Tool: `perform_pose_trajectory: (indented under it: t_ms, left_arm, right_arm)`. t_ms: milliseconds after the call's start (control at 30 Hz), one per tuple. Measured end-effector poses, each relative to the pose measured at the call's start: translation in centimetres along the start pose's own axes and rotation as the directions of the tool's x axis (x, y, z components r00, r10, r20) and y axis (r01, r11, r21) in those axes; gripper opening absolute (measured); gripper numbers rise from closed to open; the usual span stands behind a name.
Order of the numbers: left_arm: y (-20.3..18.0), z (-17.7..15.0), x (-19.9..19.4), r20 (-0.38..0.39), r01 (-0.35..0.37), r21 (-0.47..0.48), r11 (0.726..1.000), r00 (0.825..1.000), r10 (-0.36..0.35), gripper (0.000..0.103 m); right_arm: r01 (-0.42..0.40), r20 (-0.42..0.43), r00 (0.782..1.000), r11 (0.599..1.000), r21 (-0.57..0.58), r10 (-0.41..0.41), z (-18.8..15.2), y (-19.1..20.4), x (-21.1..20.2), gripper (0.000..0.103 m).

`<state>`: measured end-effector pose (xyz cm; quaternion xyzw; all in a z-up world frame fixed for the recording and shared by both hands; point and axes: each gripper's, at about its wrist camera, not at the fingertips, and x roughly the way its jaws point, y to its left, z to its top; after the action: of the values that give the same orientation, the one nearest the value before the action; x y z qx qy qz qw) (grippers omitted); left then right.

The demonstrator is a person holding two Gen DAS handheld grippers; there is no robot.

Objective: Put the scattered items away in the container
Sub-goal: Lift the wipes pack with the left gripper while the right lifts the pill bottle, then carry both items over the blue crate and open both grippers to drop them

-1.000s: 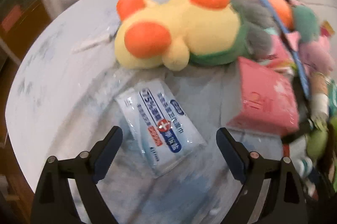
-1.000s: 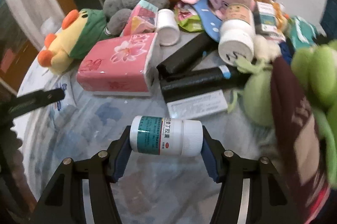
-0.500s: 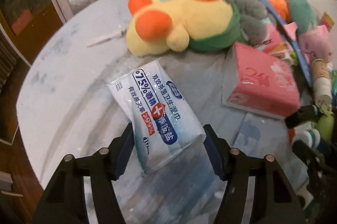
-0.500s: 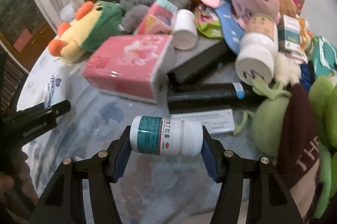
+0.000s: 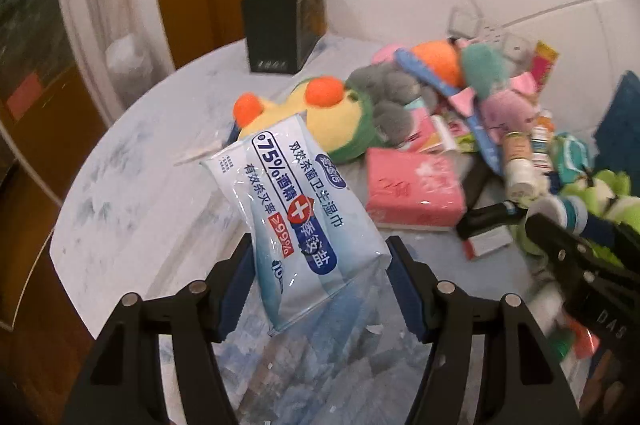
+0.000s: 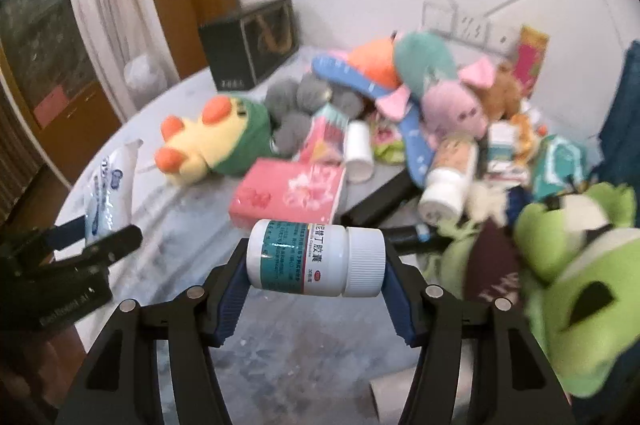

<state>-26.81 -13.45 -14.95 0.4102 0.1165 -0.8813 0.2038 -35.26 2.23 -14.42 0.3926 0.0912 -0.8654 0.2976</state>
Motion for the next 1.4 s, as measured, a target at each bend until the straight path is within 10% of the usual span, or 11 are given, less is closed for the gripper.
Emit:
perform_pose_trajectory:
  t_ms: [467, 1067, 1400]
  left_arm:
    - [-3.2, 0.0, -10.6, 0.15, 0.205, 0.196, 0.959, 0.96, -0.236, 0.063]
    - [-27.7, -1.8, -23.5, 0.206, 0.441, 0.426, 0.79, 0.803, -0.559, 0.063]
    - [-42.8, -3.8, -25.7, 0.066, 0.414, 0.508, 0.755, 0.855, -0.514, 0.063]
  right_arm:
    - [0.211, 0.241, 0.942, 0.971, 0.112, -0.233, -0.5, 1.0, -15.6, 0.06]
    - [0.463, 0.373, 0.731, 0.817, 0.343, -0.571, -7.6, -17.1, -37.3, 0.06]
    - [0.475, 0.286, 0.744, 0.779, 0.409, -0.604, -12.0, -31.8, -41.3, 0.06]
